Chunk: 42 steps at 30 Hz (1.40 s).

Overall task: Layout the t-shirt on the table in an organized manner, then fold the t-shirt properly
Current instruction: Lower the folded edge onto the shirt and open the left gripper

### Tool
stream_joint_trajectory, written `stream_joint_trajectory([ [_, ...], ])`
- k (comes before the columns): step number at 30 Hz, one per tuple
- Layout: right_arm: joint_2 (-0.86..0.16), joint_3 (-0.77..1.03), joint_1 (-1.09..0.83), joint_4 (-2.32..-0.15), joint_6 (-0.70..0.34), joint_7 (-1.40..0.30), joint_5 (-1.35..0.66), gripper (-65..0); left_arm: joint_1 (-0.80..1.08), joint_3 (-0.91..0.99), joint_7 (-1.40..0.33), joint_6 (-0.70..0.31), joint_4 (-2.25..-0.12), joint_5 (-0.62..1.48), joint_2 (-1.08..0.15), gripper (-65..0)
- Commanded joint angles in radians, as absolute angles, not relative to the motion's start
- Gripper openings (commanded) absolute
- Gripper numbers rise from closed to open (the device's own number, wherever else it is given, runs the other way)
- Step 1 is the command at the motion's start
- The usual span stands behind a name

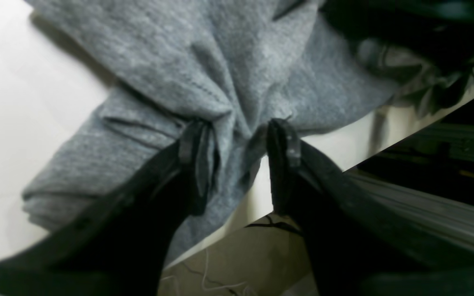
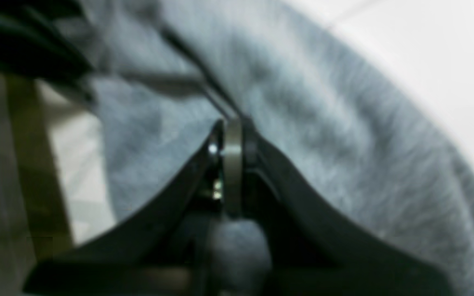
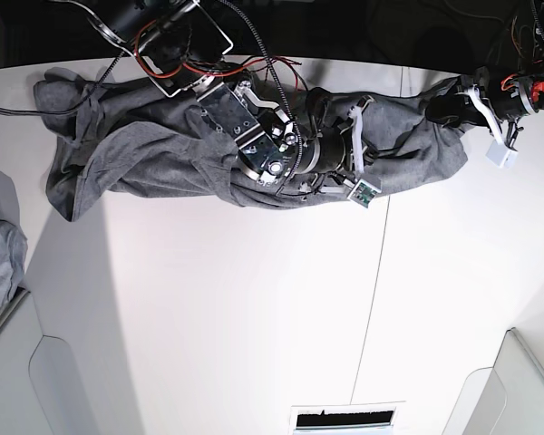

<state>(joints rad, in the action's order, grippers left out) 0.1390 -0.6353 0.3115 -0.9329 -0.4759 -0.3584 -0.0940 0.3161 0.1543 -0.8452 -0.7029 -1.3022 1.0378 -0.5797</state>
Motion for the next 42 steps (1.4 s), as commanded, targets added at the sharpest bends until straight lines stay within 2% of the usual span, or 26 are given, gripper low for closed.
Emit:
stream_joint_trajectory([
  [1, 0.152, -0.634, 0.338, -0.927, -0.478, -0.344, -0.085, -65.0, 0.316, 0.156, -0.857, -0.698, -1.31, 1.047, -0.598, -38.9],
  [9, 0.143, -0.632, 0.34, -0.878, -0.476, -0.344, -0.07, -65.0, 0.316, 0.186, -0.929, -0.698, -1.327, 1.182, -0.618, -38.8],
  [13, 0.128, -0.632, 0.34, -0.878, -0.475, -0.344, -0.067, -65.0, 0.316, 0.241, -0.999, -0.698, -1.348, 1.251, -0.619, -34.6],
  [16, 0.117, -0.632, 0.34, -0.878, -0.474, -0.344, -0.067, -65.0, 0.318, 0.292, -1.045, -0.698, -1.35, 1.304, -0.63, -34.5],
  [25, 0.08, -0.553, 0.34, -0.878, -0.468, -0.345, -0.044, -65.0, 0.367, 0.382, -1.049, -0.698, -1.35, 1.343, -0.698, -34.5],
  [29, 0.078, -0.518, 0.34, -0.878, -0.468, -0.345, -0.061, -65.0, 0.371, 0.388, -0.947, -0.698, -1.346, 1.301, -0.698, -34.4],
  [30, 0.078, -0.518, 0.34, -0.878, -0.468, -0.345, -0.074, -65.0, 0.371, 0.388, -0.903, -0.698, -1.346, 1.267, -0.695, -32.0],
  [33, 0.078, -0.518, 0.337, -0.878, -0.477, -0.345, -0.098, -65.0, 0.368, 0.387, -0.799, -0.698, -1.346, 1.137, -0.665, -18.5],
  [37, 0.079, -0.518, 0.337, -0.878, -0.488, -0.348, -0.097, -65.0, 0.364, 0.384, -0.707, -0.698, -1.341, 1.069, -0.615, -18.1],
  [42, 0.086, -0.519, 0.337, -0.878, -0.487, -0.348, -0.101, -65.0, 0.348, 0.384, -0.707, -0.698, -1.341, 1.088, -0.598, -18.1],
])
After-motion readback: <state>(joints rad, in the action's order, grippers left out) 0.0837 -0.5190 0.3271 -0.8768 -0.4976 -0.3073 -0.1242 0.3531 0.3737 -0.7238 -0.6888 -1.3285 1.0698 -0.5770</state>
